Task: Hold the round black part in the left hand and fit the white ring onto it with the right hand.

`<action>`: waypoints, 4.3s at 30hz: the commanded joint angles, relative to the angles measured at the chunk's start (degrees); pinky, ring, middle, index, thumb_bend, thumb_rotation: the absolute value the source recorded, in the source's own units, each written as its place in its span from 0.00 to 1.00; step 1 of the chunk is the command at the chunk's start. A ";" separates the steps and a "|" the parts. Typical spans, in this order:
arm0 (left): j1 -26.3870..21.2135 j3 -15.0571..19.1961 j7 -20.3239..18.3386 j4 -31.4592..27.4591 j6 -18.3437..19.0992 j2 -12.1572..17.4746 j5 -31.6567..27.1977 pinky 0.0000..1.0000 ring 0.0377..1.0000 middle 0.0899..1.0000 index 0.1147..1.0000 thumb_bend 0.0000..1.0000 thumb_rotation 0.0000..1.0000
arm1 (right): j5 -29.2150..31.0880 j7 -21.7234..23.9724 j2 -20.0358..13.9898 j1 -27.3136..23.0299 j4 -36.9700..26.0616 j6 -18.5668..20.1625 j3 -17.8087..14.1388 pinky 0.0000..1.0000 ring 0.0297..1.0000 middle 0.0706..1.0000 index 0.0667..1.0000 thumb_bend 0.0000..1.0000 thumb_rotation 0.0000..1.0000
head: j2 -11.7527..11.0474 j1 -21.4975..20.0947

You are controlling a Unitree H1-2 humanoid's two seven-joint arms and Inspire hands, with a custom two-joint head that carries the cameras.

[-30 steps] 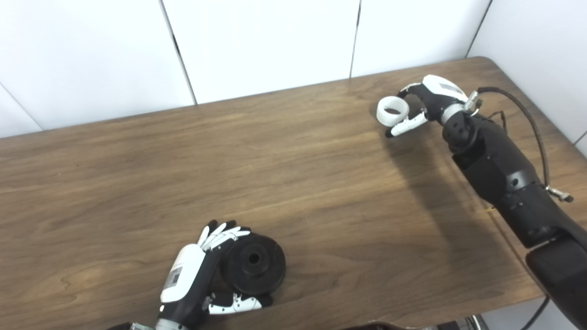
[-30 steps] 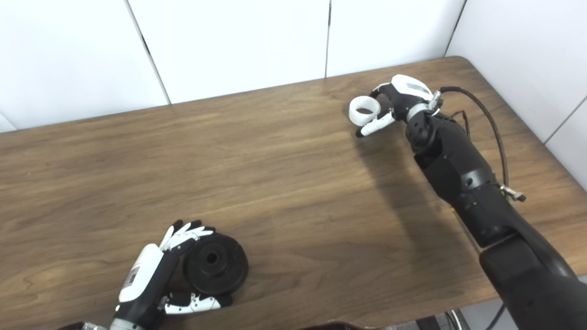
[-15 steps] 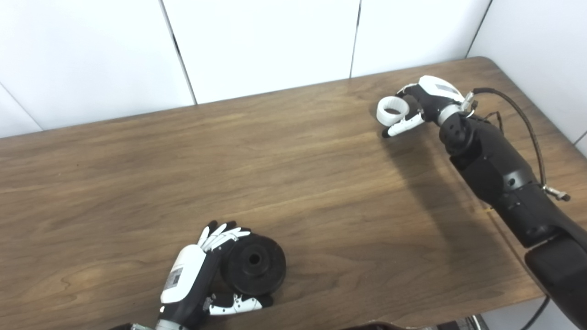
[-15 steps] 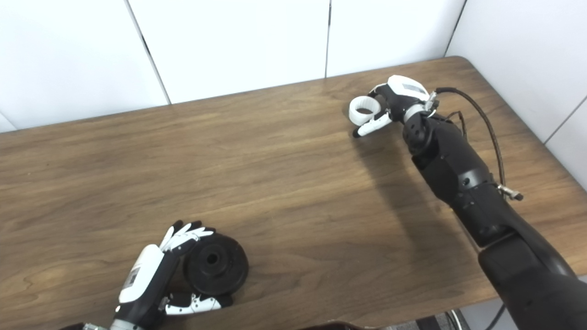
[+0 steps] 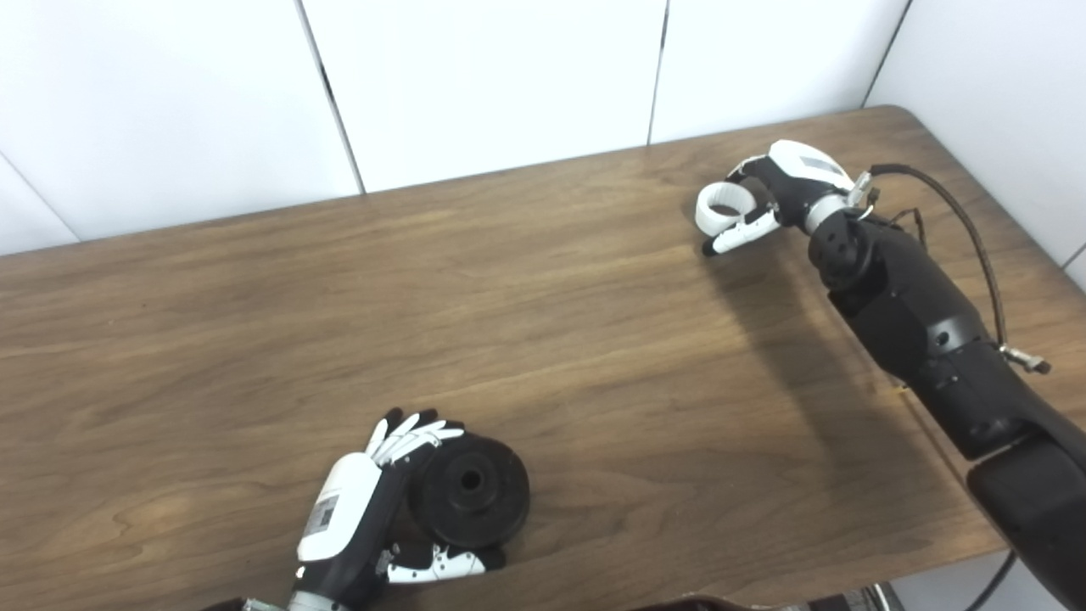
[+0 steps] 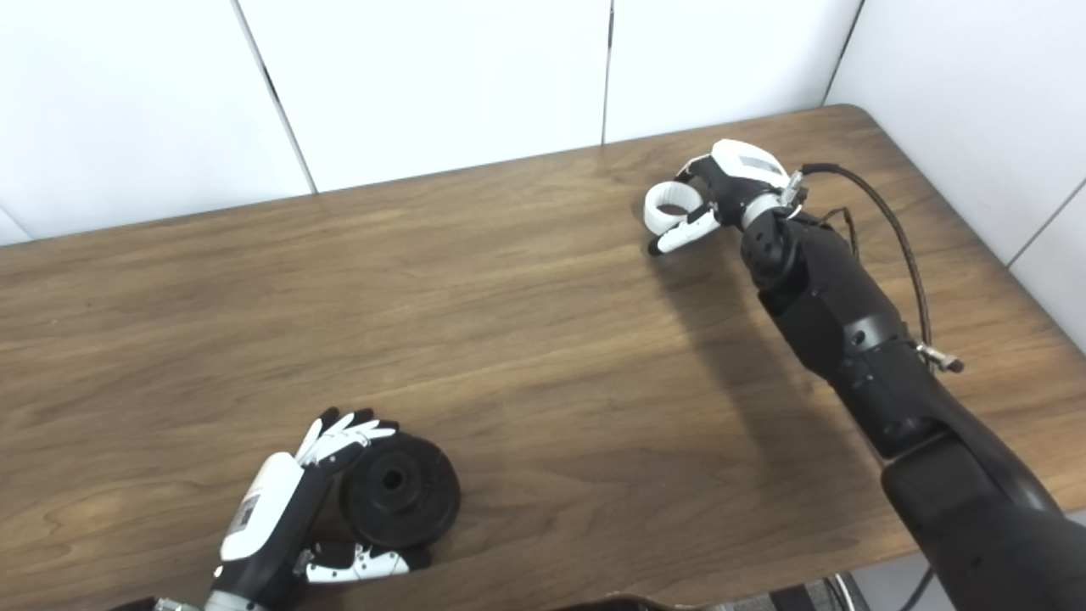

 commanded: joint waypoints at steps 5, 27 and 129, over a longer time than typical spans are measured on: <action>0.57 -0.18 -0.61 1.11 0.61 0.92 0.54 1.00 0.93 0.82 0.42 0.52 0.07 | -0.06 -1.87 -0.70 -2.65 -1.41 -0.80 -0.77 1.00 0.94 0.89 0.67 0.84 0.29 | 0.07 0.02; 0.30 -0.03 -1.49 -0.34 1.72 0.31 0.05 1.00 0.93 0.82 0.42 0.52 0.06 | -0.69 -2.57 -1.76 -2.33 -1.59 -2.22 0.01 0.99 0.89 0.80 0.45 0.53 0.14 | 0.72 1.20; -2.44 -3.55 -6.13 -7.78 12.85 -3.92 4.73 1.00 0.93 0.81 0.42 0.52 0.07 | -6.27 24.96 15.31 17.35 -51.40 -13.12 10.93 1.00 0.92 0.80 0.45 0.53 0.14 | 15.52 15.29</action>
